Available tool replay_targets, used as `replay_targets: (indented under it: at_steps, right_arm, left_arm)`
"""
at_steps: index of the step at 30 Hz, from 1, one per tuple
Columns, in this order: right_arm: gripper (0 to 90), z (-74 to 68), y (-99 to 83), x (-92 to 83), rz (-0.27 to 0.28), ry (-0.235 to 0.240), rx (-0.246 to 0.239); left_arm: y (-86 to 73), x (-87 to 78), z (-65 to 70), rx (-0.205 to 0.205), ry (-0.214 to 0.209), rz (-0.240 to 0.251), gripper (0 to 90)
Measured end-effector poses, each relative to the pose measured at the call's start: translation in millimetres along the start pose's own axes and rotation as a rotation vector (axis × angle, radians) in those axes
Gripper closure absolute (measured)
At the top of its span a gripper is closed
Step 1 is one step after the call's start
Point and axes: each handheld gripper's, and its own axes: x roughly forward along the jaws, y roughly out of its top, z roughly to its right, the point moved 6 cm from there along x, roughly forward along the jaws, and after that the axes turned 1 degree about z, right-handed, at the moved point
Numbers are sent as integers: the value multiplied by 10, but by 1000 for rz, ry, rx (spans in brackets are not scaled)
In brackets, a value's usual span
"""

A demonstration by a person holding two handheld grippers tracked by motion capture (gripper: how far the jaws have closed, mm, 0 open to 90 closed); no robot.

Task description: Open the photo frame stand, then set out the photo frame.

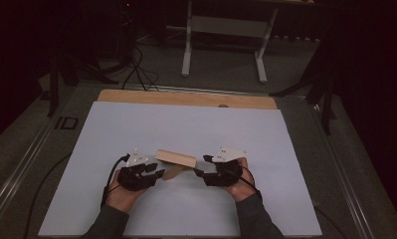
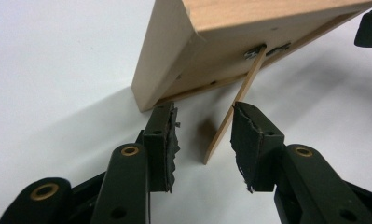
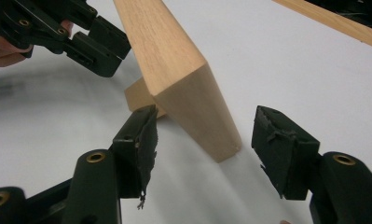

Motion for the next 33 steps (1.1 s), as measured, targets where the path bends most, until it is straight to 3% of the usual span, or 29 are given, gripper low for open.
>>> replay_targets:
  at_steps: [10, 25, 30, 33]
  right_arm:
    - [401, 58, 2, -71, -7, 8, -1]
    - [402, 128, -57, -123, -61, 10, -29]
    - [444, 170, -71, -108, -61, -10, -14]
    - [530, 170, -55, -50, -46, -42, -2]
  left_arm:
    - [44, -54, -7, 9, 8, 21, 605]
    - [100, -70, 40, 30, 6, 32, 613]
    - [103, -67, 40, 28, 9, 35, 629]
    - [98, -44, 51, 34, 13, 27, 647]
